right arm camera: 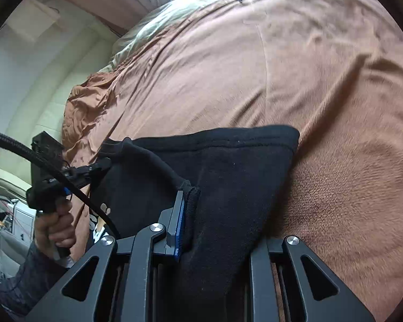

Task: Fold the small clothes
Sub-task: 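Lift the T-shirt with both tools so it hangs folded between them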

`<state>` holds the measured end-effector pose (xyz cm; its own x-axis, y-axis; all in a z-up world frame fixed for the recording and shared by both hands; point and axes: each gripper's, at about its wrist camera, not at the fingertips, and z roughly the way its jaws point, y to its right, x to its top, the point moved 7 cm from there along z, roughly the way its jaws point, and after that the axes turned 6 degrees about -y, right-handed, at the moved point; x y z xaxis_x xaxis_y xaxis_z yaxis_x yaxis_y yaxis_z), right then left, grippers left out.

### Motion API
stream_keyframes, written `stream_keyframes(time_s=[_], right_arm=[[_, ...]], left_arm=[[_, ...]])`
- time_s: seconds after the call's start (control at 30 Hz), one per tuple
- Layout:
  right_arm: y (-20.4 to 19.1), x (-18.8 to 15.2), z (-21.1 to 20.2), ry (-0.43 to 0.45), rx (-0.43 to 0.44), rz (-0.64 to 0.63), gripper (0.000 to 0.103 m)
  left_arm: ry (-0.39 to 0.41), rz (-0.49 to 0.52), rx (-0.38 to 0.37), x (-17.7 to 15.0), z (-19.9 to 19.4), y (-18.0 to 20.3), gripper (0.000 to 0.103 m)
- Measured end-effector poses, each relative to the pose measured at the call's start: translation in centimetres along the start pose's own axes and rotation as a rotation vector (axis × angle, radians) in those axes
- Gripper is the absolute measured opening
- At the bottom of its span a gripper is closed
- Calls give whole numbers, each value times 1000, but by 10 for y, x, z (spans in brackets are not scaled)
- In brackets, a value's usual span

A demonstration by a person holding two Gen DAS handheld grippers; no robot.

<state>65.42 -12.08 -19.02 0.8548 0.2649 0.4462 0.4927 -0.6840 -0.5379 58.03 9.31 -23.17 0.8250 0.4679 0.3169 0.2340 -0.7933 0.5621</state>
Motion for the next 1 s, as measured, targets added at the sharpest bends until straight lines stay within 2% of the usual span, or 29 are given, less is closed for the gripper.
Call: stream_keyframes(time_s=[0.17, 0.4, 0.57, 0.83, 1.0], right_arm=[[-34, -12, -24, 38, -38, -75, 16], [-79, -43, -85, 84, -105, -207, 15], [-104, -68, -141, 153, -134, -261, 15], [-141, -113, -227, 264, -176, -320, 15], [-165, -153, -283, 342, -221, -354, 15]], left_arm=[[44, 42, -59, -2, -31, 26, 7], [108, 106, -133, -10, -86, 66, 6], [154, 130, -216, -18, -130, 95, 6], [234, 231, -290, -36, -204, 161, 6], [282, 284, -337, -49, -244, 197, 6]])
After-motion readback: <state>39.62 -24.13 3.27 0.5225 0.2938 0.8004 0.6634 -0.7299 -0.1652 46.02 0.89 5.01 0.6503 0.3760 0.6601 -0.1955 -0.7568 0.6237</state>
